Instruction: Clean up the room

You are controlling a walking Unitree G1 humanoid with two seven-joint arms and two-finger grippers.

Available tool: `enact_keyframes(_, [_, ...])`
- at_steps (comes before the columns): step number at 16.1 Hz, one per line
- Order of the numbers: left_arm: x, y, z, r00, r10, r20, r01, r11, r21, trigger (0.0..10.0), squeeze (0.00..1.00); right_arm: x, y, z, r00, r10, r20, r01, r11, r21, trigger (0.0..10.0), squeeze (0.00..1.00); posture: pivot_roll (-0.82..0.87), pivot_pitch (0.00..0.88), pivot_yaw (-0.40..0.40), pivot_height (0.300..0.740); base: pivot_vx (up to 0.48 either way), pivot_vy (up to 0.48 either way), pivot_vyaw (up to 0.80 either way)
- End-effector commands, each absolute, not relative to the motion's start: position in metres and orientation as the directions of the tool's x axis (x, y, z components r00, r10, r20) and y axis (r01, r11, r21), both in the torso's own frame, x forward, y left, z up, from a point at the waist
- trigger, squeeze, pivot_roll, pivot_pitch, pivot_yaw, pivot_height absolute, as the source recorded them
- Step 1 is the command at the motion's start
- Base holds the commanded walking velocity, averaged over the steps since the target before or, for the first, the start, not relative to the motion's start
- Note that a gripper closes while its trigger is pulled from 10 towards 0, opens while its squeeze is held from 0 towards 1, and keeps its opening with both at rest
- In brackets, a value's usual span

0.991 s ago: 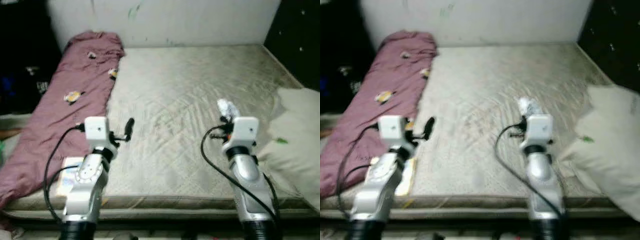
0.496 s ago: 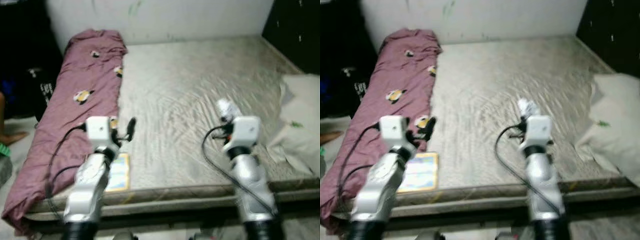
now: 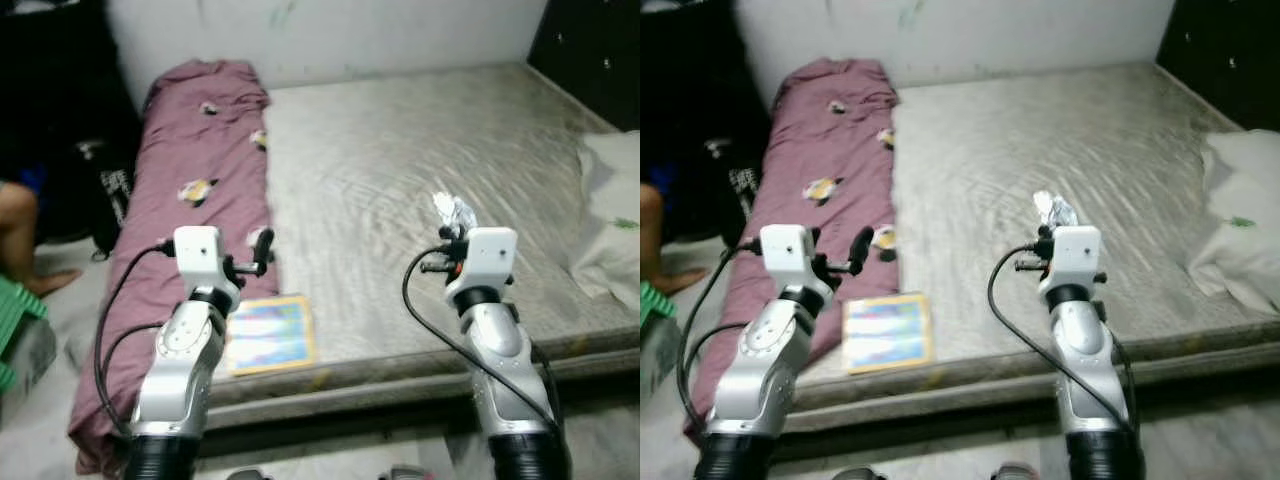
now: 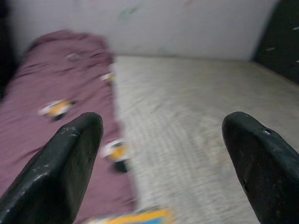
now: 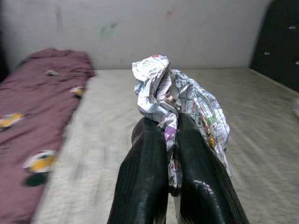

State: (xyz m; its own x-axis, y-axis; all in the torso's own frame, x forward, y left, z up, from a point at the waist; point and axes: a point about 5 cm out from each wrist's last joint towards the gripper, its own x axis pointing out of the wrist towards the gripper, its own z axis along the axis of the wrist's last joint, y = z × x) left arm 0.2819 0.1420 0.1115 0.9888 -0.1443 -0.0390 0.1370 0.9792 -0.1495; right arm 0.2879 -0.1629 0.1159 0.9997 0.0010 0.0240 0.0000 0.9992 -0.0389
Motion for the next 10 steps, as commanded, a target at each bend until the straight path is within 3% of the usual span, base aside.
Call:
enact_keyframes(1, [0.283, 0.150, 0.111, 0.992, -0.116, -0.048, 0.109, 0.985, -0.130, 10.0, 0.00, 0.291, -0.155, 0.122, 0.999, 0.023, 0.050, -0.021, 0.999, -0.031, 10.0, 0.00, -0.07, 0.000, 0.058, 0.740, 0.000, 0.480, 0.00])
enact_keyframes(10, [0.285, 0.148, 0.111, 0.992, -0.118, -0.039, 0.111, 0.984, -0.139, 10.0, 0.00, 0.291, -0.141, 0.125, 0.993, 0.099, 0.065, -0.097, 0.995, -0.030, 10.0, 0.00, -0.08, 0.000, 0.049, 0.740, 0.000, 0.480, 0.00])
